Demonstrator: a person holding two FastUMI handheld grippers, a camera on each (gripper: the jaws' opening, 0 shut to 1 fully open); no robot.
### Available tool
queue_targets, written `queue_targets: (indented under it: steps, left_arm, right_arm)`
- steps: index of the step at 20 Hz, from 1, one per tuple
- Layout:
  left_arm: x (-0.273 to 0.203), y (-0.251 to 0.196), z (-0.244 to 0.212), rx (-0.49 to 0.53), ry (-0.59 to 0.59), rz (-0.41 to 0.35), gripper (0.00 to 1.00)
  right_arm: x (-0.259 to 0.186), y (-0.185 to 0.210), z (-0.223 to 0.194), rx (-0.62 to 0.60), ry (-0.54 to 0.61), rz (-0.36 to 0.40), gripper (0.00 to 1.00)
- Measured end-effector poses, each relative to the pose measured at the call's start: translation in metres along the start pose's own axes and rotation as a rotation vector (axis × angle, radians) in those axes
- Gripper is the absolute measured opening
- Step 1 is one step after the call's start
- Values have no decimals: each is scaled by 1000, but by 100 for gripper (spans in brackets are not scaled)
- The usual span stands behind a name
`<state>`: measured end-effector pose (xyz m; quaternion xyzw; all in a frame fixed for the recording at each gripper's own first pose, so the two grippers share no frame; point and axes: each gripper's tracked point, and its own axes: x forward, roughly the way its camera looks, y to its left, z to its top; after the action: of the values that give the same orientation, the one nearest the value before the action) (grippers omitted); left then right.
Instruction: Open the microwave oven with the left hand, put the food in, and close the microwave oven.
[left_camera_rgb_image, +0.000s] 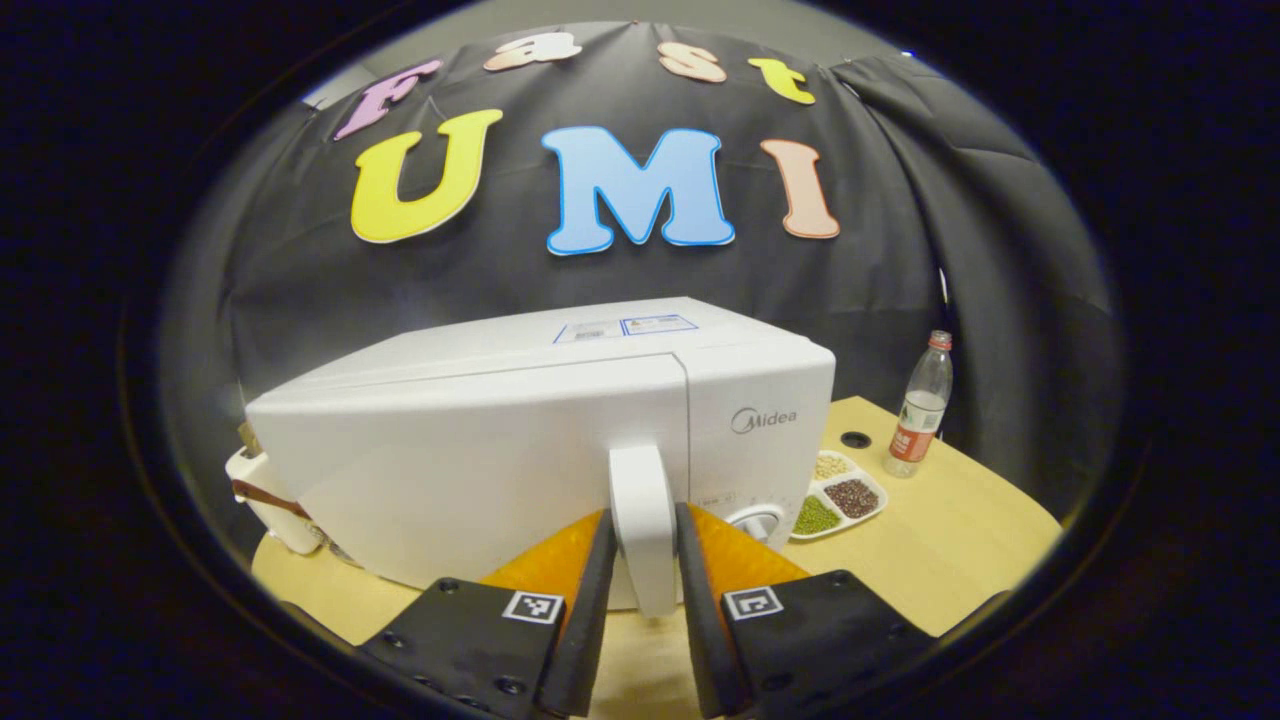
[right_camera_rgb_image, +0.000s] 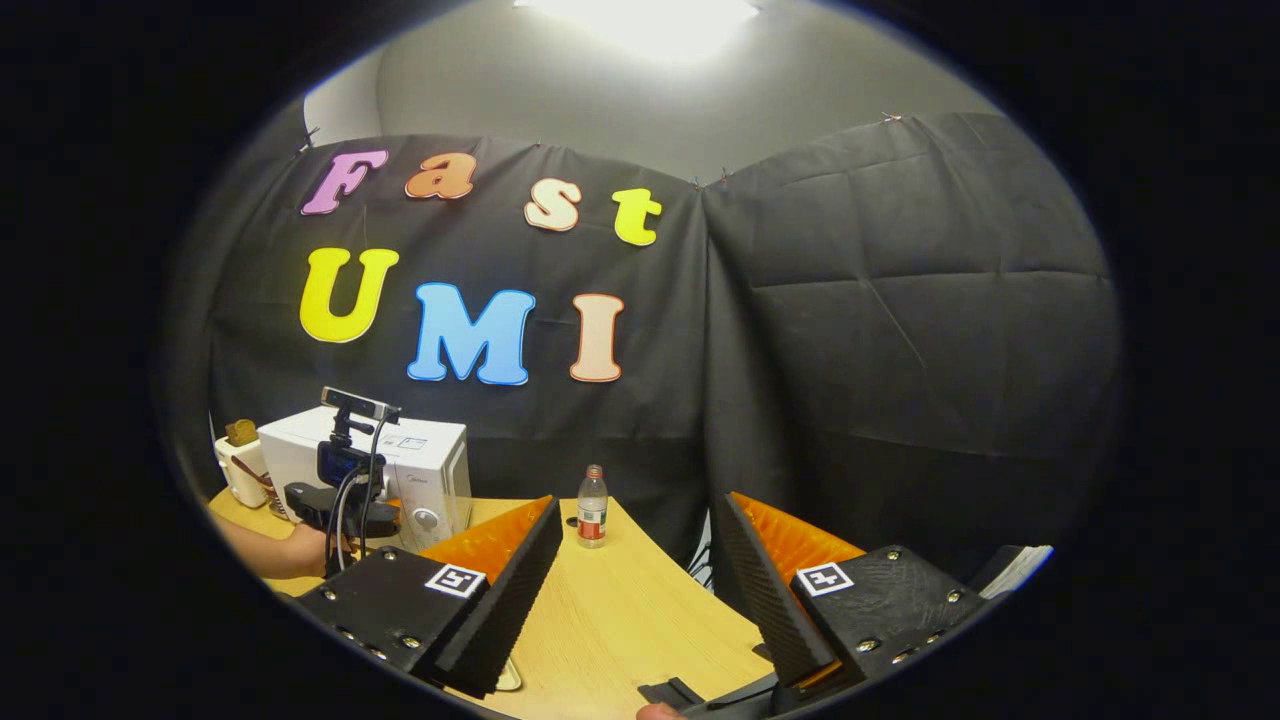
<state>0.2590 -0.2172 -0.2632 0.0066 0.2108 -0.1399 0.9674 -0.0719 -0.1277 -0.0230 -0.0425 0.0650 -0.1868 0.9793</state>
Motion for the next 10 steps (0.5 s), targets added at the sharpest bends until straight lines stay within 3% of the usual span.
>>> queue_targets:
  steps: [8,10]
  left_arm:
    - [-7,0,-4,-61,60,17,14]
    - [-24,-1,-15,-84,92,22,10]
  right_arm:
    - [-9,-8,-7,5,-1,16,97]
    - [-5,-7,-8,14,-3,30,97]
